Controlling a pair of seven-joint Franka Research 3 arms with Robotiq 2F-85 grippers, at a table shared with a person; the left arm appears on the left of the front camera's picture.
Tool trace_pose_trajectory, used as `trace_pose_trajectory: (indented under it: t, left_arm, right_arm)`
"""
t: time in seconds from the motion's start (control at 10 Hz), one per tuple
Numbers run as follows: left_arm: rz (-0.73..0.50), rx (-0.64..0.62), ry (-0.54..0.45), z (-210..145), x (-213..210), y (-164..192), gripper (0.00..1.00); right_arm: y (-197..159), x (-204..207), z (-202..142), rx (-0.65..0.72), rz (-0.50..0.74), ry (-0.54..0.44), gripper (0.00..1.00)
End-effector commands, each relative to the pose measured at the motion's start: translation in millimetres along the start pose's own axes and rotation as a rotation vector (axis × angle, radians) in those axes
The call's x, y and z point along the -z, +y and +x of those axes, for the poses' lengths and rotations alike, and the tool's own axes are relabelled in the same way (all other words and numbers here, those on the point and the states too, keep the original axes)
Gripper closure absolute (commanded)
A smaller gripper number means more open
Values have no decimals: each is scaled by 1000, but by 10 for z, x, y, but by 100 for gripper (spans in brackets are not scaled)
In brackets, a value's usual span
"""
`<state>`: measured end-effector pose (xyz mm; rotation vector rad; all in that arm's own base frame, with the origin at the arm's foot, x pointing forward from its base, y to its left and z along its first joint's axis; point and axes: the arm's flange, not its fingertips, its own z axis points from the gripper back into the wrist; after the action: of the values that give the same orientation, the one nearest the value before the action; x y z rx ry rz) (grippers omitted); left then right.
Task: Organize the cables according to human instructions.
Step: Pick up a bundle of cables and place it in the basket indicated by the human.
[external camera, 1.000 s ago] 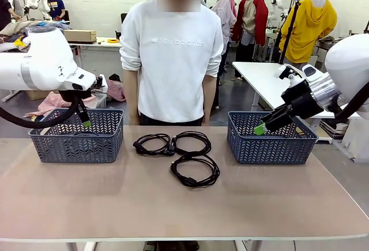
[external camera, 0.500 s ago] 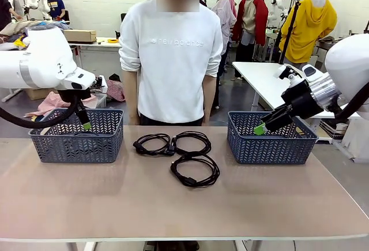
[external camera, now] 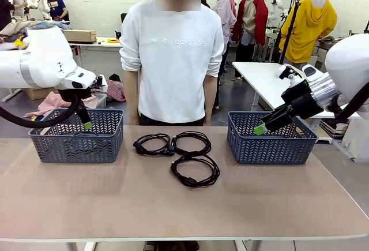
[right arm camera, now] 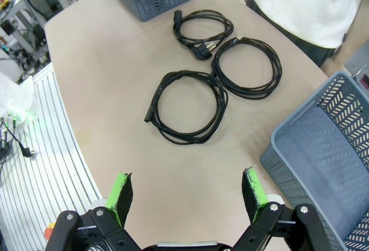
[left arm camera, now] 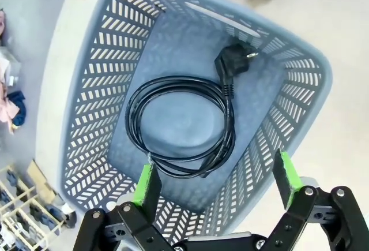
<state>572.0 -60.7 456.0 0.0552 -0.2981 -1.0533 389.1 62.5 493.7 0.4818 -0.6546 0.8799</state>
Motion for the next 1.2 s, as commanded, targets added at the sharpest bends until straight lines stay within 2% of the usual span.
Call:
trace_pose_trajectory:
  t: [0.0, 0.2, 0.7, 1.1]
  left_arm:
    - [2, 6, 3, -11, -6, 6, 0]
    - [0, 1, 0, 2, 3, -2, 0]
    - [-19, -20, -198, 195, -559, -891, 0]
    - [-134, 61, -336, 226, -737, -1534, 0]
  right_arm:
    - [-33, 20, 9, -22, 12, -23, 0]
    - [-33, 20, 9, -22, 12, -23, 0]
    - [-33, 20, 9, -22, 12, -23, 0]
    - [-33, 20, 9, -22, 12, -23, 0]
